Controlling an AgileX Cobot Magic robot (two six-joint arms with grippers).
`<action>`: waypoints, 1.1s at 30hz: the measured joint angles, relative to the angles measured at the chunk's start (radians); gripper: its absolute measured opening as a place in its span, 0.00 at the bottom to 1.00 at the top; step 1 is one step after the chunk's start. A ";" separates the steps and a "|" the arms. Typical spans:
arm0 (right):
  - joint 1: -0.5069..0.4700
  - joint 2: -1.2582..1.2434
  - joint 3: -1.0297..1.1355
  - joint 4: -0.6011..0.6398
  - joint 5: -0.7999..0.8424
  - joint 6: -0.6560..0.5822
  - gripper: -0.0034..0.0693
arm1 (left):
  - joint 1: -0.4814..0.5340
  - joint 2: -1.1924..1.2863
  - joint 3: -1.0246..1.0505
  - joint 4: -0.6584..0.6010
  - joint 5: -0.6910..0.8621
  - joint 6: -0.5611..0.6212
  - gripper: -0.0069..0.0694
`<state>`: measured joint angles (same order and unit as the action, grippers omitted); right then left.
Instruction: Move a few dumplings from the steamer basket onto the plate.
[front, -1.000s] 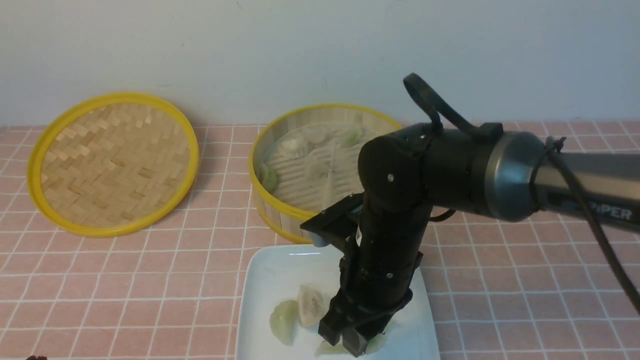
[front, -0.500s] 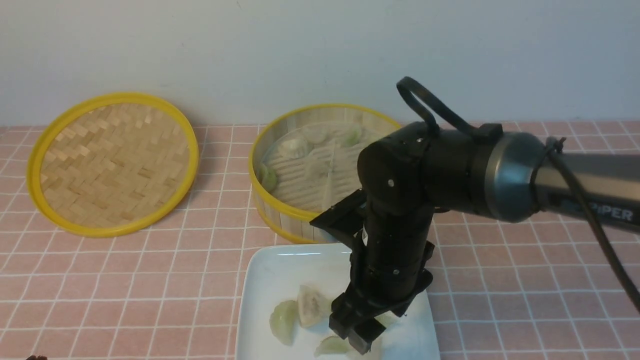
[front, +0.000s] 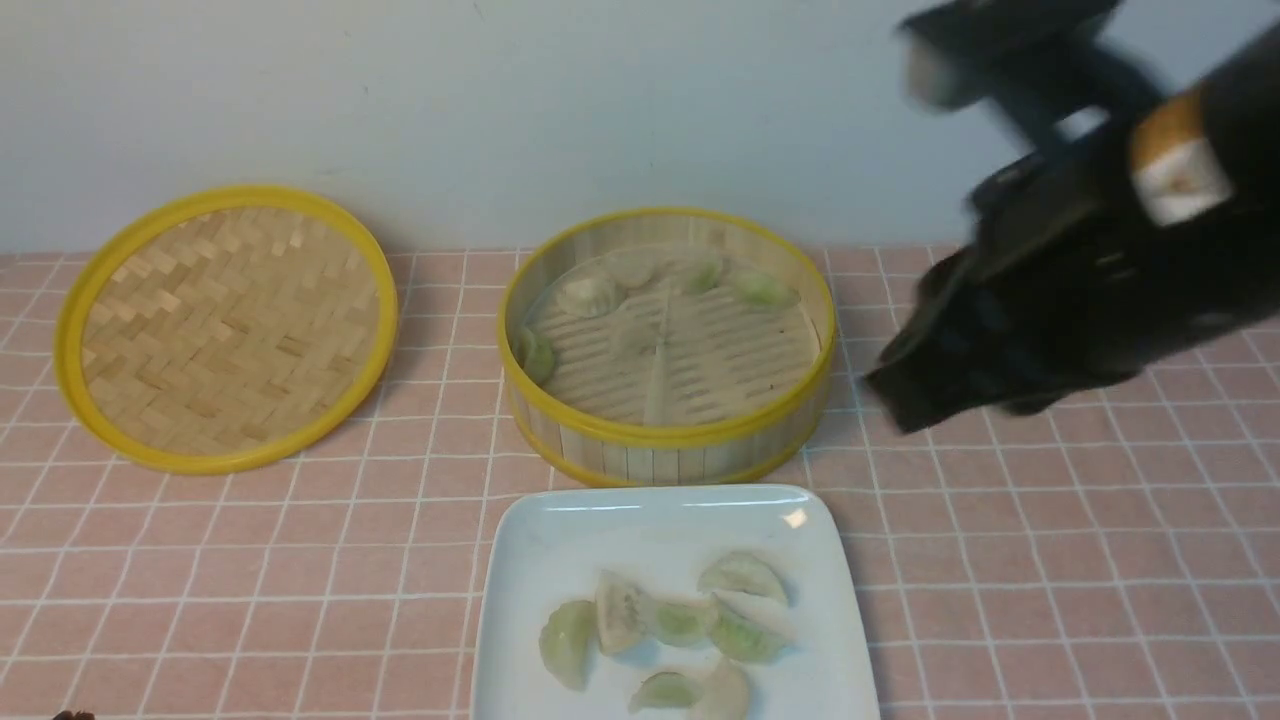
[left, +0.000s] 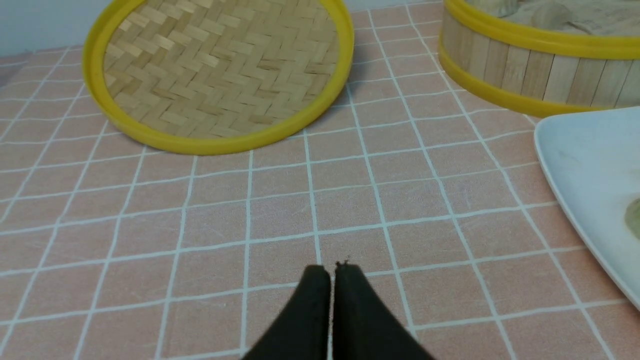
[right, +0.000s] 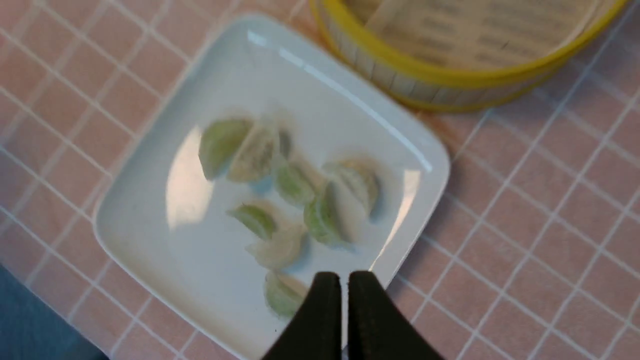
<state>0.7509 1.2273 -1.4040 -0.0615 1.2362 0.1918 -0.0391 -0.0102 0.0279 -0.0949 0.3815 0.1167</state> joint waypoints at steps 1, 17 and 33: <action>0.000 -0.099 0.027 -0.008 -0.016 0.011 0.04 | 0.000 0.000 0.000 0.000 0.000 0.000 0.08; 0.000 -1.121 0.852 -0.077 -0.694 0.117 0.03 | 0.000 0.000 0.000 0.000 0.000 0.000 0.08; 0.000 -1.218 1.034 -0.119 -0.879 0.249 0.03 | 0.000 0.000 0.000 -0.003 0.001 0.000 0.08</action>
<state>0.7509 0.0093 -0.3697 -0.1810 0.3574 0.4411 -0.0391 -0.0102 0.0279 -0.0977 0.3823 0.1167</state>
